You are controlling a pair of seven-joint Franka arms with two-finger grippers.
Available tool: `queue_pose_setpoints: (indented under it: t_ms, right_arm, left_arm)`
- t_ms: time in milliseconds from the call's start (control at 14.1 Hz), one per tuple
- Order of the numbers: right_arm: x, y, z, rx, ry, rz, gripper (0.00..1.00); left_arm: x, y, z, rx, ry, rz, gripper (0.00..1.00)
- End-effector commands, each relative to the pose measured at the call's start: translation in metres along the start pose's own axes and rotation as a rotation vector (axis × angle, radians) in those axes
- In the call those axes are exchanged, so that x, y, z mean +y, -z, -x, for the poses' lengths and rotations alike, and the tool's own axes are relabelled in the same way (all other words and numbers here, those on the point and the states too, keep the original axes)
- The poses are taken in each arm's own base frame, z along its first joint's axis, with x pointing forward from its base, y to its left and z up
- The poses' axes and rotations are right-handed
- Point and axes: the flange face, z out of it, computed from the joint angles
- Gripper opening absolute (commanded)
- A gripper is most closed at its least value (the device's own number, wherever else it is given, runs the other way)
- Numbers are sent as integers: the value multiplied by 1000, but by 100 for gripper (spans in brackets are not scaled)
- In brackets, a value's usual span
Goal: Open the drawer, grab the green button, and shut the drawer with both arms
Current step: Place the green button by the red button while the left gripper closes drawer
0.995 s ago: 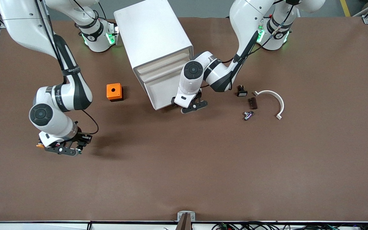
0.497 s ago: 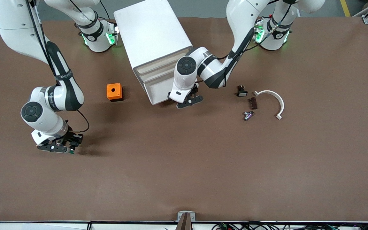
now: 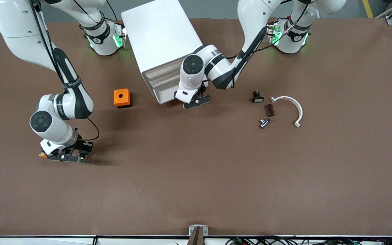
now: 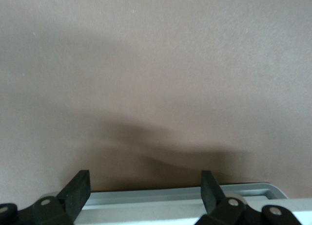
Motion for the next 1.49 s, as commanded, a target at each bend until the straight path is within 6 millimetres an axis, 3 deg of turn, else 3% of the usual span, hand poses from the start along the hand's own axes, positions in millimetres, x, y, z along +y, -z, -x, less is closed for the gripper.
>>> queue_pose_setpoints:
  t_ms: [0,711,1279,1421]
  right_arm:
    - [0,0,4,-1,17,0,0]
    - [-10,-6,13,-28,9,-21,0]
    - [-6,-7,14,-45,3,-18,0]
    - [7,-8,13,-46,-14,-17,0]
  left_arm:
    - [6,-3,11,-51,25,7,100]
    - [12,-16,24,-188,123,39,100]
    - [12,-24,34,-222,135,33,100]
    - [13,-24,35,-222,141,31,100]
